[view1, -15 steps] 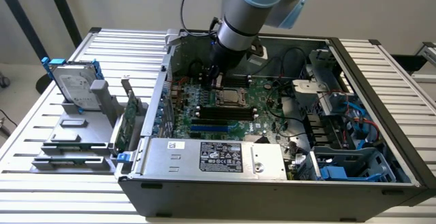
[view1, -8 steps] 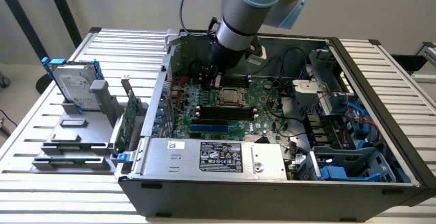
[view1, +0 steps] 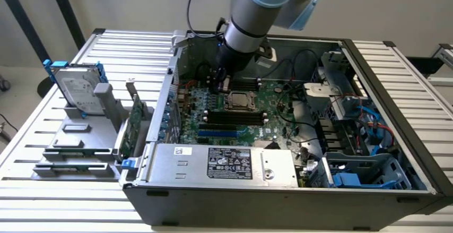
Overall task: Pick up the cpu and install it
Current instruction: 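Install the first cpu locking lever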
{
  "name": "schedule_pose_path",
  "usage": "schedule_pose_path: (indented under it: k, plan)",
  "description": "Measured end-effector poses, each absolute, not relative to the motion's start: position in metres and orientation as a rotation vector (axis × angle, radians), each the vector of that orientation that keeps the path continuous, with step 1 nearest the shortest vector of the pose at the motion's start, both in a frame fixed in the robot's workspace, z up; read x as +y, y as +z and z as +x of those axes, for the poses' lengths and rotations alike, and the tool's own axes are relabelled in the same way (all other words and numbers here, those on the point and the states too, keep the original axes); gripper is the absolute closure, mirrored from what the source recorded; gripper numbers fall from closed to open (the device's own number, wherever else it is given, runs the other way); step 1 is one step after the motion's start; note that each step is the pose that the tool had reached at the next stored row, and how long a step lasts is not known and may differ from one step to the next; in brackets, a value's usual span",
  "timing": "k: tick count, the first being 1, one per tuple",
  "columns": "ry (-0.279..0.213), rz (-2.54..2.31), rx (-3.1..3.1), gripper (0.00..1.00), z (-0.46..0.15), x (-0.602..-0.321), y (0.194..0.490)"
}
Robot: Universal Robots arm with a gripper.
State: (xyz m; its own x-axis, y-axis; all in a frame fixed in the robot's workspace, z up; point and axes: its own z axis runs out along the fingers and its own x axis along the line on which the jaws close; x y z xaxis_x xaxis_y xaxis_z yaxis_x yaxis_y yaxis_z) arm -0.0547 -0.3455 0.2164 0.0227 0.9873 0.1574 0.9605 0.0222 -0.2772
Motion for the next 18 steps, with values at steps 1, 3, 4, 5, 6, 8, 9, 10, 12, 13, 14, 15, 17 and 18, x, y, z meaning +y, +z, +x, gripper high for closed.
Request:
schedule_pose_path:
  k: [1,3,4,5,6,8,9,10,12,13,14,15,17,18]
  plan:
    - [0.123,-1.999,-1.998,0.89,-0.0551,-0.3455,0.2164]
    - [0.123,-1.999,-1.998,0.89,-0.0562,-0.346,0.2165]
    - [0.123,-1.999,-1.998,0.89,-0.0569,-0.3464,0.2167]
    - [0.122,-1.999,-1.998,0.89,-0.0577,-0.3468,0.2168]
    - [0.122,-2.001,-1.996,0.89,-0.0586,-0.3471,0.2173]
    - [0.121,-2.006,-1.99,0.89,-0.0597,-0.3473,0.2185]
    - [0.119,-2.011,-1.985,0.89,-0.06,-0.3474,0.219]
    - [0.117,-2.018,-1.977,0.89,-0.0604,-0.3473,0.2193]
    - [0.112,-2.033,-1.96,0.89,-0.0609,-0.3473,0.2197]
    - [0.11,-2.041,-1.951,0.89,-0.0612,-0.3473,0.2198]
    - [0.108,-2.049,-1.942,0.89,-0.0615,-0.3473,0.22]
    - [0.106,-2.058,-1.932,0.89,-0.0617,-0.3473,0.22]
    - [0.102,-2.075,-1.912,0.89,-0.0624,-0.3473,0.22]
    - [0.1,-2.085,-1.902,0.89,-0.0626,-0.3473,0.22]
